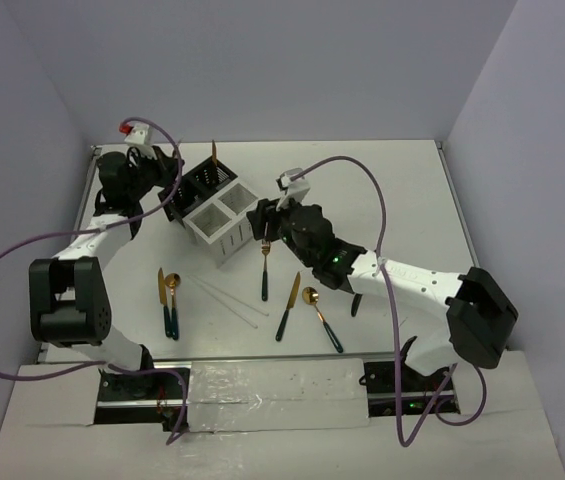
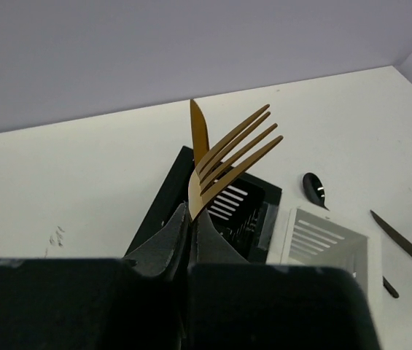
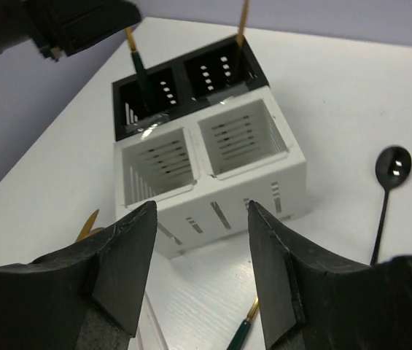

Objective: Sort the eating utensils into containers

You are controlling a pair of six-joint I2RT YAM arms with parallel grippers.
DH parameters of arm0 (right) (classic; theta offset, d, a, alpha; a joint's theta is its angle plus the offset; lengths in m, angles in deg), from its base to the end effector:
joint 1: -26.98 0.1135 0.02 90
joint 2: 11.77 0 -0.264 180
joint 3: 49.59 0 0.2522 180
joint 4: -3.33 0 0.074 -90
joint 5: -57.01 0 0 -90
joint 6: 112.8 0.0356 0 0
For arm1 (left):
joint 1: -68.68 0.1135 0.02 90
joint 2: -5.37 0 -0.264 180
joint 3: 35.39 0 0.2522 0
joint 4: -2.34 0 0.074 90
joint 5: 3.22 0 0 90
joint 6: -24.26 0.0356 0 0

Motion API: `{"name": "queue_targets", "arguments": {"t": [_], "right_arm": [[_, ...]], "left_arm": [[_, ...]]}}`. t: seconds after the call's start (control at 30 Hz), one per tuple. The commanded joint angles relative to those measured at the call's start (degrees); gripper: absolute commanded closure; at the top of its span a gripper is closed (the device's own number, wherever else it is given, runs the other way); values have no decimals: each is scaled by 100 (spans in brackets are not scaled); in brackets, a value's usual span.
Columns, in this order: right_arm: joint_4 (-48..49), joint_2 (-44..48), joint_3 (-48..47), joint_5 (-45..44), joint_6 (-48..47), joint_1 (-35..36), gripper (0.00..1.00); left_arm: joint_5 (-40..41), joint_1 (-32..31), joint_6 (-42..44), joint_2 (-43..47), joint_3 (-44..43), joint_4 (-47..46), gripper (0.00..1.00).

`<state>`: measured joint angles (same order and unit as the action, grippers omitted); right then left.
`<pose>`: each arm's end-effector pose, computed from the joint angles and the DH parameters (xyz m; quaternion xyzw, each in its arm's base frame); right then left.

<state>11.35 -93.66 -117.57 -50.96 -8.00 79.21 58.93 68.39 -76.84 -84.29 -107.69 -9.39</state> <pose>0.2138 0.2580 0.3032 -0.1362 0.7282 0.2686 0.6157 0.3640 -0.0185 0.2919 0.0931 0.7312 -0.2421 0.6309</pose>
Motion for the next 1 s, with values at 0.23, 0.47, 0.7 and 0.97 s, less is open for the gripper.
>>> {"name": "queue_targets", "arguments": {"t": [0.23,0.47,0.7,0.97], "right_arm": [[-1825,-450,-414,-583,1506,-160,41],[-2152,-829,-581,-716,1727,-134,44],[-2801,-1215,-906,-856,1955,-55,44],[-3874,-1945,-1512,-769,2237,77,45]], "left_arm": [[-167,284,46,-24,862,-1335,100],[-456,390,-367,-182,1082,-1766,88],[-124,416,-613,-236,1187,-1958,73],[307,416,-517,168,1451,-1845,59]]}}
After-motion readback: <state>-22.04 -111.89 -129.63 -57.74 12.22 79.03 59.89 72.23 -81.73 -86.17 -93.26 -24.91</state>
